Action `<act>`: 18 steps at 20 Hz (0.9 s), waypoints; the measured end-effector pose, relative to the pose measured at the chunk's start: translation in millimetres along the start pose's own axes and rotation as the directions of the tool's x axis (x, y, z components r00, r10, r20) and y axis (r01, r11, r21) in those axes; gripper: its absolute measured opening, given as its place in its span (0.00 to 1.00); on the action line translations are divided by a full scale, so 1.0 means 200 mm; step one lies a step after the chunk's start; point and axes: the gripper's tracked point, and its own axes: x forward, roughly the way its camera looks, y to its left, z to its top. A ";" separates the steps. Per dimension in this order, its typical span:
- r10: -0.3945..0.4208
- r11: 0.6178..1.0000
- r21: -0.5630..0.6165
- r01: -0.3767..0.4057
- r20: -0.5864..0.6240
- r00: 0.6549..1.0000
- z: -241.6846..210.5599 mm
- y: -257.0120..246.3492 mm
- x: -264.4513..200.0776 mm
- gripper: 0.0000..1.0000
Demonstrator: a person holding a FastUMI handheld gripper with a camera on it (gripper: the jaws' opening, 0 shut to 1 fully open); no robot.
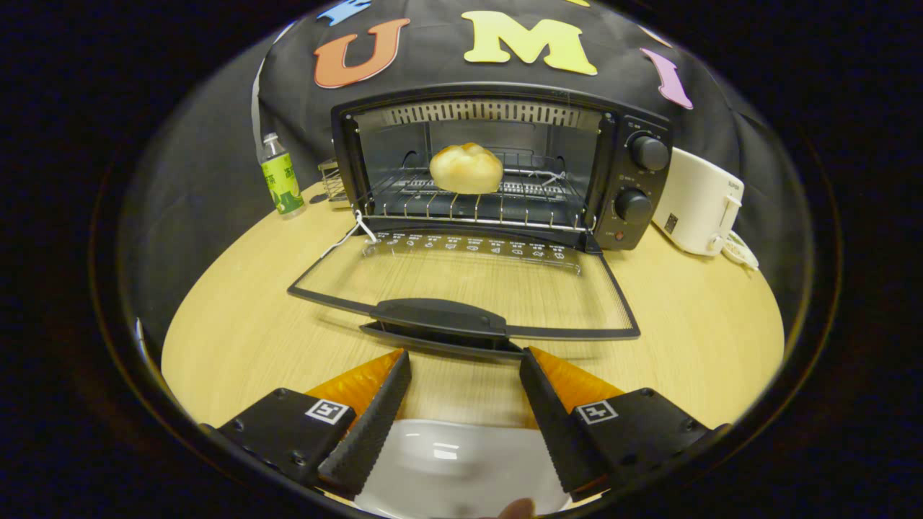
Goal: Open the toaster oven, put the food inside, and close the toaster oven door.
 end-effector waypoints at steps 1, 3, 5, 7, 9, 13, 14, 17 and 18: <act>0.003 1.000 0.003 -0.003 -0.006 1.000 0.01 0.00 0.01 0.99; 0.000 1.000 -0.007 0.000 -0.008 1.000 0.01 0.01 0.00 0.99; 0.007 1.000 -0.006 -0.007 -0.002 1.000 0.02 0.01 0.00 0.99; 0.014 1.000 -0.004 -0.014 0.021 1.000 0.05 0.01 -0.02 0.99; 0.019 1.000 -0.013 -0.019 0.056 0.998 0.10 0.02 -0.06 0.99; 0.039 0.999 0.009 -0.041 0.151 0.988 0.27 0.01 -0.16 0.99; 0.041 0.999 0.021 -0.045 0.179 0.983 0.32 0.01 -0.17 0.99; 0.035 0.998 0.043 -0.046 0.231 0.972 0.44 0.01 -0.20 0.99; 0.032 0.998 0.037 -0.042 0.249 0.968 0.49 0.00 -0.21 0.99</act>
